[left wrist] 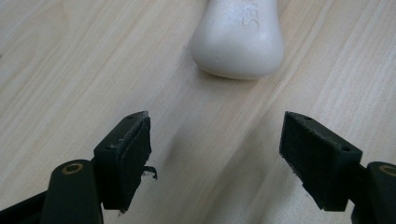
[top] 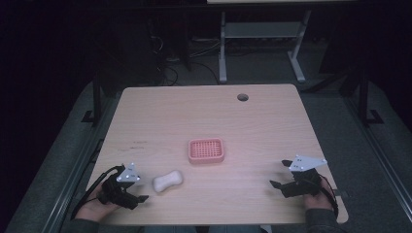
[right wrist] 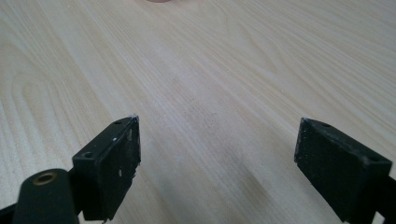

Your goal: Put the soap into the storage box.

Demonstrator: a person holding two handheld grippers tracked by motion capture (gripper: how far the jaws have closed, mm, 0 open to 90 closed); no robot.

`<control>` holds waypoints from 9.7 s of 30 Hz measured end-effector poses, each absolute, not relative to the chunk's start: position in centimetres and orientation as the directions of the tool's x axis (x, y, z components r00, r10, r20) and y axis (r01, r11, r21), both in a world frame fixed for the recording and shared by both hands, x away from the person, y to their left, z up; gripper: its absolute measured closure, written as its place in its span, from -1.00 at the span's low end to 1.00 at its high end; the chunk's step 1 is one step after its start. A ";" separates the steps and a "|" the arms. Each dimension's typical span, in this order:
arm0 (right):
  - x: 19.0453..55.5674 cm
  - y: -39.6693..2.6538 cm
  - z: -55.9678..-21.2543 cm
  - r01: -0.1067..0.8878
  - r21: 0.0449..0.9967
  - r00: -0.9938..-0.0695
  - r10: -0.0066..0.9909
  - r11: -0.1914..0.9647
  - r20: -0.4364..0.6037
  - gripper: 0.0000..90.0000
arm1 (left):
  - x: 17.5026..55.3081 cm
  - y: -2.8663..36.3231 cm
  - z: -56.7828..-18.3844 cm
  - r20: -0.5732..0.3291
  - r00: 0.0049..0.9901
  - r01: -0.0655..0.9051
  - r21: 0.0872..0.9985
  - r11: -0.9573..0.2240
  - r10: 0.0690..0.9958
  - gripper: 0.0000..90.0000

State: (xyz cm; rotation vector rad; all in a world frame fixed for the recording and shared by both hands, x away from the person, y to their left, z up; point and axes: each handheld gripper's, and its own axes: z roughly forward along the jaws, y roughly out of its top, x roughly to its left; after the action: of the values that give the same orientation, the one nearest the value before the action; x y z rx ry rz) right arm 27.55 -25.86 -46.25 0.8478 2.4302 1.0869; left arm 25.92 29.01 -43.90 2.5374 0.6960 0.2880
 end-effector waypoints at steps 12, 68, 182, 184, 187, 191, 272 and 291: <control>27.5 -25.9 -46.2 0.381 0.763 -0.760 0.646 0.523 -0.063 -0.69 | 26.1 28.5 -43.8 0.060 0.856 0.416 0.512 -0.752 0.514 -0.47; 27.2 -26.1 -46.1 0.373 0.776 -0.762 0.645 0.510 -0.058 -0.69 | 29.7 22.3 -41.8 0.060 0.915 0.342 0.407 -0.847 0.398 -0.36; 27.0 -26.8 -46.0 0.371 0.805 -0.734 0.677 0.463 -0.051 -0.69 | 35.7 16.1 -40.0 -0.009 0.955 0.284 0.333 -0.899 0.298 0.10; 27.0 -26.8 -46.0 0.371 0.805 -0.734 0.677 0.462 -0.050 -0.69 | 35.9 15.8 -39.9 -0.002 0.956 0.278 0.330 -0.902 0.294 0.10; 27.0 -26.7 -46.0 0.375 0.804 -0.734 0.677 0.461 -0.046 -0.69 | 36.1 15.6 -39.7 -0.001 0.957 0.274 0.327 -0.904 0.290 0.10; 27.0 -26.7 -46.0 0.371 0.806 -0.735 0.676 0.460 -0.048 -0.69 | 36.5 15.2 -39.4 0.000 0.959 0.268 0.326 -0.907 0.283 0.10; 26.9 -26.6 -45.7 0.351 0.818 -0.747 0.663 0.455 -0.049 -0.69 | 43.0 8.3 -41.3 -0.016 0.973 0.225 0.313 -0.923 0.232 0.10; 26.8 -26.7 -45.7 0.349 0.818 -0.746 0.664 0.457 -0.053 -0.69 | 42.8 8.1 -42.1 -0.003 0.982 0.184 0.275 -0.944 0.190 0.10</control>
State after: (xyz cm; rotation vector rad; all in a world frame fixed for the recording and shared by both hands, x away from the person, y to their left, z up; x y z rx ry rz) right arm 26.81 -26.72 -45.74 0.8559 2.3465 1.1919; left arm 42.76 8.12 -42.12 2.8501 0.2742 0.0339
